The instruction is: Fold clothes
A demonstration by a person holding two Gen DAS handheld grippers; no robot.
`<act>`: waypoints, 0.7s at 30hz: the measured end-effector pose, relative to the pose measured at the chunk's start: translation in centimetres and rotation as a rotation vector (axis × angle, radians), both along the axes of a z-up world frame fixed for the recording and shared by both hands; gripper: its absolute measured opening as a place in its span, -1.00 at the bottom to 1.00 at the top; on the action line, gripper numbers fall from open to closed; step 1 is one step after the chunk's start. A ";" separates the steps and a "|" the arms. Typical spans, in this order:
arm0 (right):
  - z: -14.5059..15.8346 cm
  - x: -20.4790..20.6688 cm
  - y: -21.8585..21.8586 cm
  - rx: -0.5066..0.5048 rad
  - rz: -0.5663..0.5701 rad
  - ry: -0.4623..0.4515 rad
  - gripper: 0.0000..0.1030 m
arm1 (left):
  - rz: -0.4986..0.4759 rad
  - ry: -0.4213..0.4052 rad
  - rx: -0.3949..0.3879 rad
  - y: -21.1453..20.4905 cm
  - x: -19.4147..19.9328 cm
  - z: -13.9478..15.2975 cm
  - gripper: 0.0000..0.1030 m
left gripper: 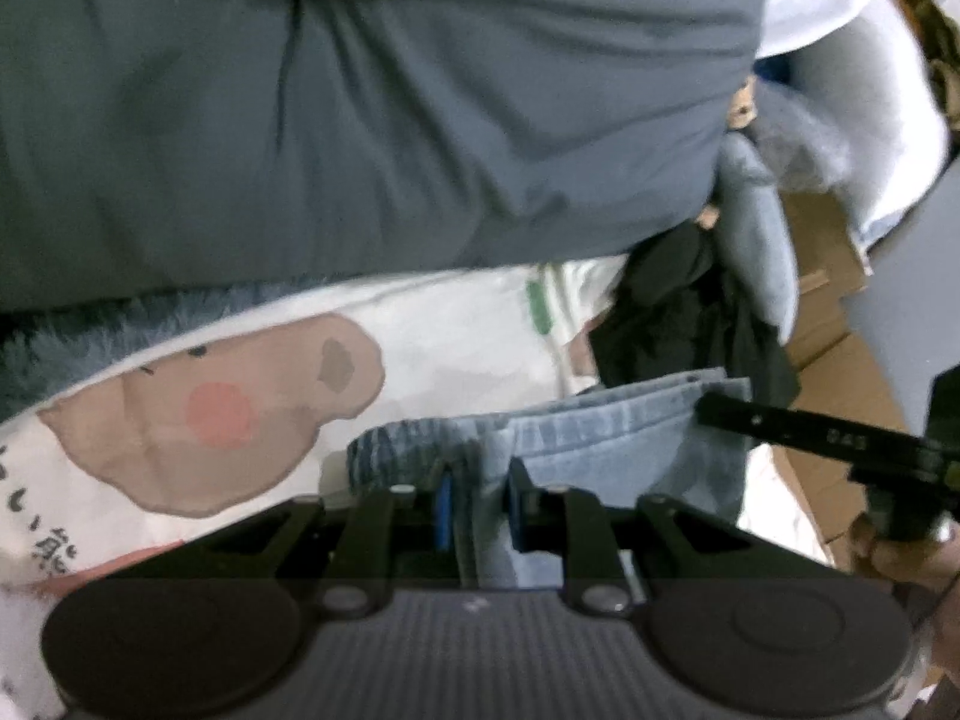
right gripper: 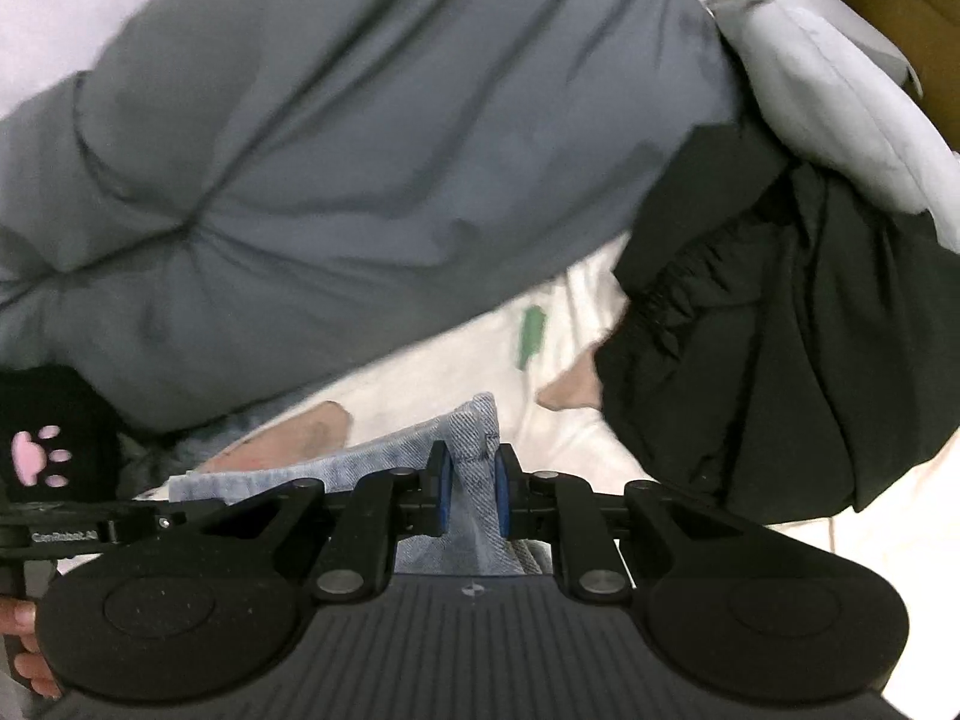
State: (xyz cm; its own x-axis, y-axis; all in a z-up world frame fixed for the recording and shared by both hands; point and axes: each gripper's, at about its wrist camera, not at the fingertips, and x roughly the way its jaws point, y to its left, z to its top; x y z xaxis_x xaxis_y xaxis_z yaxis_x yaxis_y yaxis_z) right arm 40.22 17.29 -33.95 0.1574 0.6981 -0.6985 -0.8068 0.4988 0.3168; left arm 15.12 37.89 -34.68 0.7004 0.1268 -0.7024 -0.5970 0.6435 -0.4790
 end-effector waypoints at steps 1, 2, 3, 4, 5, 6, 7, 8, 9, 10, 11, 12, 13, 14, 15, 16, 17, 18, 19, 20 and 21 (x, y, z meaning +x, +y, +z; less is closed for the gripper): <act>-0.2 0.1 0.3 -0.007 -0.008 0.001 -0.73 | 0.003 0.009 -0.012 0.4 0.3 -0.7 -0.63; -0.4 0.0 0.6 -0.016 -0.014 -0.004 -0.73 | 0.006 0.012 -0.018 0.6 0.4 -1.0 -0.63; -0.6 0.0 1.0 -0.027 -0.020 -0.010 -0.73 | 0.007 0.014 -0.020 0.7 0.5 -1.3 -0.63; -0.8 -0.2 1.4 -0.041 -0.022 -0.020 -0.73 | 0.008 0.017 -0.022 0.8 0.6 -1.6 -0.63; -1.0 -0.3 1.8 -0.058 -0.026 -0.029 -0.73 | 0.007 0.020 -0.025 1.0 0.7 -1.9 -0.63; -1.3 -0.3 2.2 -0.073 -0.033 -0.029 -0.73 | 0.006 0.025 -0.026 1.1 0.8 -2.1 -0.63; -1.6 -0.2 2.6 -0.087 -0.040 -0.028 -0.72 | 0.004 0.029 -0.022 1.1 1.0 -2.2 -0.63; -1.9 -0.1 3.0 -0.099 -0.048 -0.024 -0.71 | 0.002 0.033 -0.018 1.1 1.1 -2.3 -0.63; -2.1 0.0 3.2 -0.107 -0.053 -0.021 -0.66 | 0.001 0.037 -0.015 1.2 1.2 -2.4 -0.62; -2.2 0.1 3.3 -0.113 -0.048 -0.026 -0.63 | 0.003 0.049 -0.020 1.2 1.3 -2.3 -0.62; -2.3 0.2 3.3 -0.119 -0.041 -0.040 -0.54 | 0.004 0.060 -0.026 1.3 1.3 -2.2 -0.61; -2.1 0.4 3.0 -0.120 -0.044 -0.056 -0.39 | 0.011 0.089 -0.029 1.1 1.3 -1.5 -0.53; -1.8 0.6 2.5 -0.117 -0.060 -0.068 -0.36 | 0.012 0.108 -0.003 0.6 1.2 0.0 -0.43; -1.3 0.8 1.8 -0.107 -0.075 -0.074 -0.26 | 0.004 0.106 0.059 0.1 1.0 1.3 -0.35; -0.8 0.9 1.2 -0.098 -0.085 -0.085 -0.16 | -0.010 0.107 0.110 -0.5 0.7 2.2 -0.16; -0.3 0.7 0.6 -0.090 -0.084 -0.111 -0.15 | -0.023 0.107 0.162 -1.0 0.5 3.1 -0.05; 0.2 0.5 0.1 -0.083 -0.080 -0.135 -0.15 | -0.037 0.107 0.213 -1.5 0.3 4.0 -0.05; 0.5 0.1 -0.2 -0.076 -0.068 -0.148 -0.15 | -0.047 0.119 0.206 -1.5 0.2 4.1 -0.07; 0.7 -0.3 -0.4 -0.062 -0.054 -0.136 -0.16 | -0.056 0.118 0.191 -1.5 0.2 4.1 -0.18; 0.9 -0.8 -0.6 -0.048 -0.041 -0.124 -0.19 | -0.064 0.117 0.175 -1.4 0.2 4.1 -0.28; 1.1 -1.3 -0.7 -0.032 -0.028 -0.109 -0.32 | -0.074 0.113 0.175 -1.6 0.3 4.0 -0.45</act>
State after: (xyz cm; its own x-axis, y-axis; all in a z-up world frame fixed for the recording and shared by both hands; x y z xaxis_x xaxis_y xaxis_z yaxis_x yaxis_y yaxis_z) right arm 38.94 16.55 -32.89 0.2529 0.6701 -0.6979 -0.8213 0.5299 0.2112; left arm 15.40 36.27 -30.73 0.6303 0.2049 -0.7488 -0.5884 0.7553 -0.2886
